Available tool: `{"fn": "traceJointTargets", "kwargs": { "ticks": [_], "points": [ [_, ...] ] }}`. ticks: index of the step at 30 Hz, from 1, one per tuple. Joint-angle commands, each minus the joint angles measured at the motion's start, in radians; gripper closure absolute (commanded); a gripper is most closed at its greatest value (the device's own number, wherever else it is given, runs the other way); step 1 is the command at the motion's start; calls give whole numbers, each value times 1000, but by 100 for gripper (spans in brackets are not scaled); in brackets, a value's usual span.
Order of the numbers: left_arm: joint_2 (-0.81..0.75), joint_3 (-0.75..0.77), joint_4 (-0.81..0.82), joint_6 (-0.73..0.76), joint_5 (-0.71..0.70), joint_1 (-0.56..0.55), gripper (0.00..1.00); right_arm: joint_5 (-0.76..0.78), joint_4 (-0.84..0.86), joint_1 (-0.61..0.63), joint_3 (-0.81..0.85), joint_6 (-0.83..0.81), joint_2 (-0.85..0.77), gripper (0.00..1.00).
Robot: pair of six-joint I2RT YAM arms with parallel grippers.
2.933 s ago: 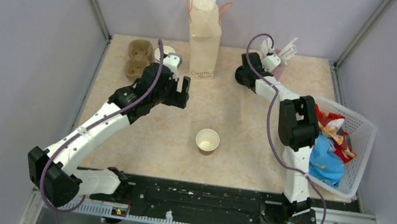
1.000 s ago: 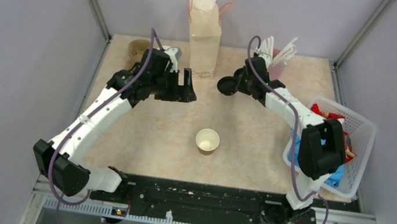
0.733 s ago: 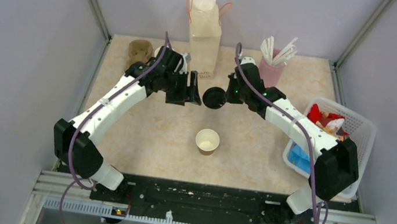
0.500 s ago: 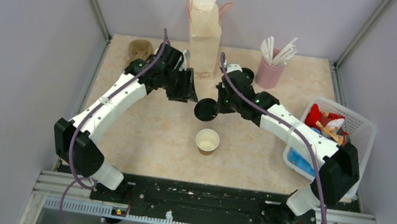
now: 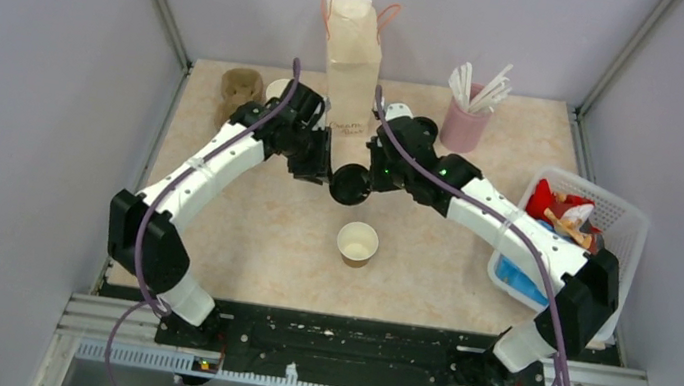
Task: Pack the takeout coffee
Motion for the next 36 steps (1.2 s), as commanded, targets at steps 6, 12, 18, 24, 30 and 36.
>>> {"fn": "traceJointTargets", "kwargs": {
  "ticks": [6,12,18,24,30,36],
  "points": [
    [36,2,12,10,14,-5,72,3,1,16,71,-30,-15,100],
    [30,-13,36,-11,38,-4,77,-8,5,17,75,-30,-19,100],
    [5,-49,83,-46,74,-1,84,-16,10,18,72,-28,-25,100],
    [-45,-87,132,-105,102,7,99,-16,14,18,66,-25,-44,100],
    [-106,-114,186,-150,150,35,100,-12,-8,18,65,-13,-80,100],
    [-173,-190,293,-204,318,110,100,-40,-106,17,149,12,-122,54]
  ]
}}
